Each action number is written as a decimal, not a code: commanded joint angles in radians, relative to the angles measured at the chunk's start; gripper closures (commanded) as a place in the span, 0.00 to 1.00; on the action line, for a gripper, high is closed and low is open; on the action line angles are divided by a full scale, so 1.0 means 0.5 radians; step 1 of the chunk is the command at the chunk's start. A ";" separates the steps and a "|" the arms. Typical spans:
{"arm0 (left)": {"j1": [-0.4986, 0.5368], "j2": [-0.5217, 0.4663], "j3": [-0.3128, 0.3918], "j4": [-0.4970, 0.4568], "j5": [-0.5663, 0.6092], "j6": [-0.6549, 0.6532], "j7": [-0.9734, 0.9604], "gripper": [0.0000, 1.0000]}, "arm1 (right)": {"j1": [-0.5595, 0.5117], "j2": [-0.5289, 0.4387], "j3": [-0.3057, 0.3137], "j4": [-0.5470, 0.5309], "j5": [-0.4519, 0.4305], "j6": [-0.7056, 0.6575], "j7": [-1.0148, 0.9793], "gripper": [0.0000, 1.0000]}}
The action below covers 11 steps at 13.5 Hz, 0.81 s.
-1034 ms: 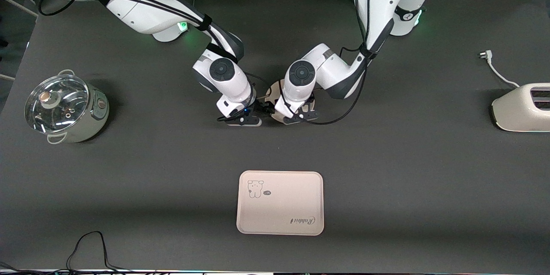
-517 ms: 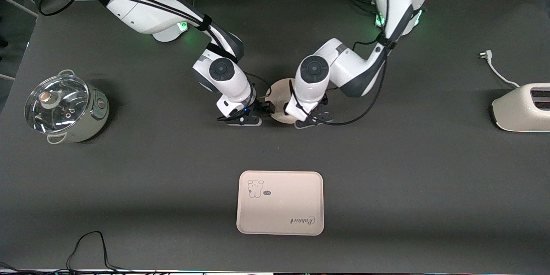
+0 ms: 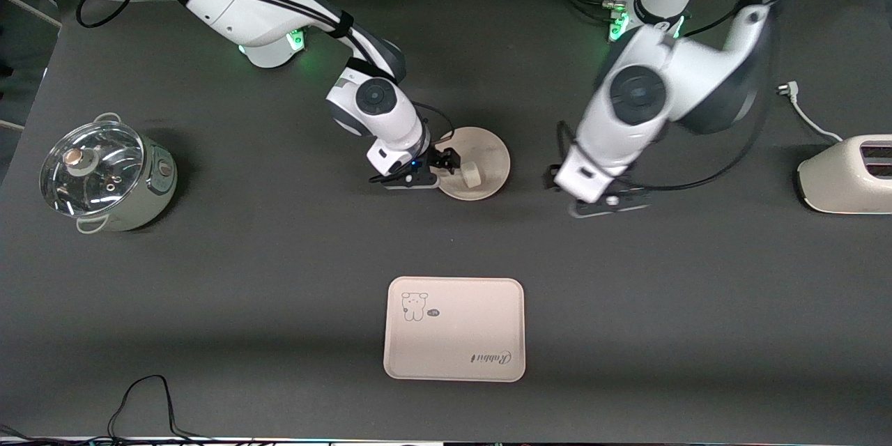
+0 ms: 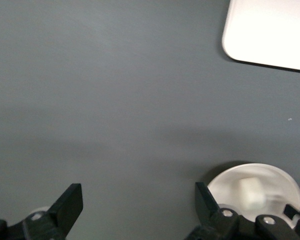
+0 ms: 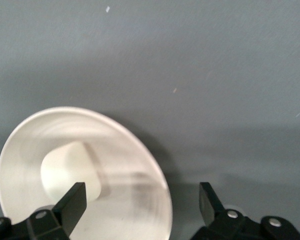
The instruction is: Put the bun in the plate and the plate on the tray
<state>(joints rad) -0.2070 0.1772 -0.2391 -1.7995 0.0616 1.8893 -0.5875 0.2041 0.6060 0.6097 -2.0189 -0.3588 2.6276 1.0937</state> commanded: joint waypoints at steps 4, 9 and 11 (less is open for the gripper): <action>0.539 -0.253 -0.019 -0.036 -0.004 -0.192 0.748 0.00 | 0.086 -0.003 -0.008 -0.113 -0.428 0.043 0.407 0.00; 0.154 -0.345 0.704 -0.021 -0.013 -0.339 1.089 0.00 | 0.086 0.034 -0.008 -0.116 -0.577 0.040 0.528 0.36; 0.153 -0.339 0.742 0.022 -0.013 -0.404 1.092 0.00 | 0.086 0.037 -0.008 -0.116 -0.577 0.040 0.531 0.65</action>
<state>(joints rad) -0.0825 0.0232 0.0926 -1.7975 0.0588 1.7248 -0.0489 0.2461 0.6202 0.6073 -2.0781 -0.6134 2.6312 1.3175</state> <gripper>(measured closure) 0.000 0.203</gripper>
